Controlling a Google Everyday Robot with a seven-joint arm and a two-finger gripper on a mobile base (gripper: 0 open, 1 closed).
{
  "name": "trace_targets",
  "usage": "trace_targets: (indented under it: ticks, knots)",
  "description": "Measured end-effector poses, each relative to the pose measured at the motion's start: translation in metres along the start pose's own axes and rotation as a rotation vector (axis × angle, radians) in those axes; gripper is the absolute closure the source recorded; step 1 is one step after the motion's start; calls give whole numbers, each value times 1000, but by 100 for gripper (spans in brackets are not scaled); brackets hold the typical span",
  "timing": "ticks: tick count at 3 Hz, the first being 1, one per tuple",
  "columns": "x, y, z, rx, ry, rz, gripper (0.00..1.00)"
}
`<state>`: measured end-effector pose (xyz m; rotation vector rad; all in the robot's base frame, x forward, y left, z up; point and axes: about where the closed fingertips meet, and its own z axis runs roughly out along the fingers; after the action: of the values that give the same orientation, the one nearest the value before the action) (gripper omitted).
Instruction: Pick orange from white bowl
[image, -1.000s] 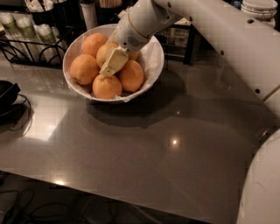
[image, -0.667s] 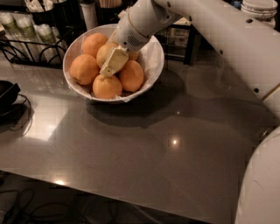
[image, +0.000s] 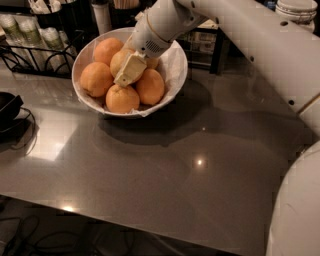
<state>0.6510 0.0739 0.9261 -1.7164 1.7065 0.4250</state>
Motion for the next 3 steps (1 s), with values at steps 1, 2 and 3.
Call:
trace_targets:
  ticks: [1,2,3]
  knots:
    - [0,0,0,0,0,0,100]
    - [0,0,0,0,0,0,100]
    - [-5,2,-1,-12,-37,-9,100]
